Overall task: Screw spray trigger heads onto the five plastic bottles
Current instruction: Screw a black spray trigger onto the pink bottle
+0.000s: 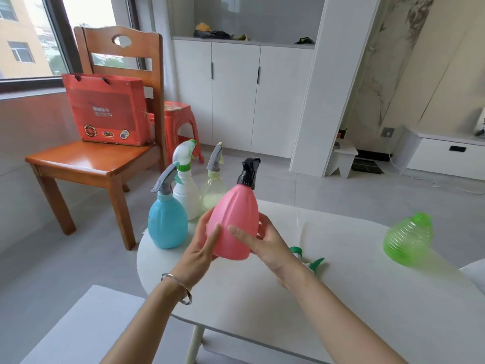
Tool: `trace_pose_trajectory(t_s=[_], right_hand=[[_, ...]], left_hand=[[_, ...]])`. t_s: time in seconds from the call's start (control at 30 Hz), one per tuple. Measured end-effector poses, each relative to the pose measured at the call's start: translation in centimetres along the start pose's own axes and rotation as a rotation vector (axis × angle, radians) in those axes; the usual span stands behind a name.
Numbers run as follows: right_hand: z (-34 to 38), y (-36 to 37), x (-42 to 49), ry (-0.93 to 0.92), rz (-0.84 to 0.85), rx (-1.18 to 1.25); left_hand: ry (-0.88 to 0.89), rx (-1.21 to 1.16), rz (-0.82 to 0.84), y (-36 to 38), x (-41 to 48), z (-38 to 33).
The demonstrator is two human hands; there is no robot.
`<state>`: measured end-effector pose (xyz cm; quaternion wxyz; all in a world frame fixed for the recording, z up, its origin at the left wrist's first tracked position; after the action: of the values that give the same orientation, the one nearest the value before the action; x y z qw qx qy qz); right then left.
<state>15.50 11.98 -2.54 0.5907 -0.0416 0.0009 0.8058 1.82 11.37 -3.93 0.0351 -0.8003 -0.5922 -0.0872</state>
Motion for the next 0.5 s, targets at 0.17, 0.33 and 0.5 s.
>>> trace_pose_trajectory(t_s=[0.17, 0.33, 0.5], right_hand=[[-0.3, 1.4, 1.4, -0.067, 0.007, -0.040], [-1.7, 1.9, 2.8, -0.116, -0.024, -0.108], [-4.1, 2.9, 5.0, -0.129, -0.020, -0.226]], left_hand=[[-0.004, 0.166, -0.010, -1.9, -0.3, 0.6], [0.177, 0.361, -0.356, -5.1, -1.4, -1.6], [0.220, 0.530, -0.620, -9.7, -1.3, -2.0]])
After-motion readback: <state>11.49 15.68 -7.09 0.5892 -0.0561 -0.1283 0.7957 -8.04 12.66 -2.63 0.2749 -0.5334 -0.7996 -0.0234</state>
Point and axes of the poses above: each hand's wrist, its own x-axis towards the middle knuckle, its own y-axis out of the palm, z = x × y, the point moved 5 cm from there along x, towards the middle knuckle, and after that the axes turned 7 degrees about z, right-handed, at the moved point
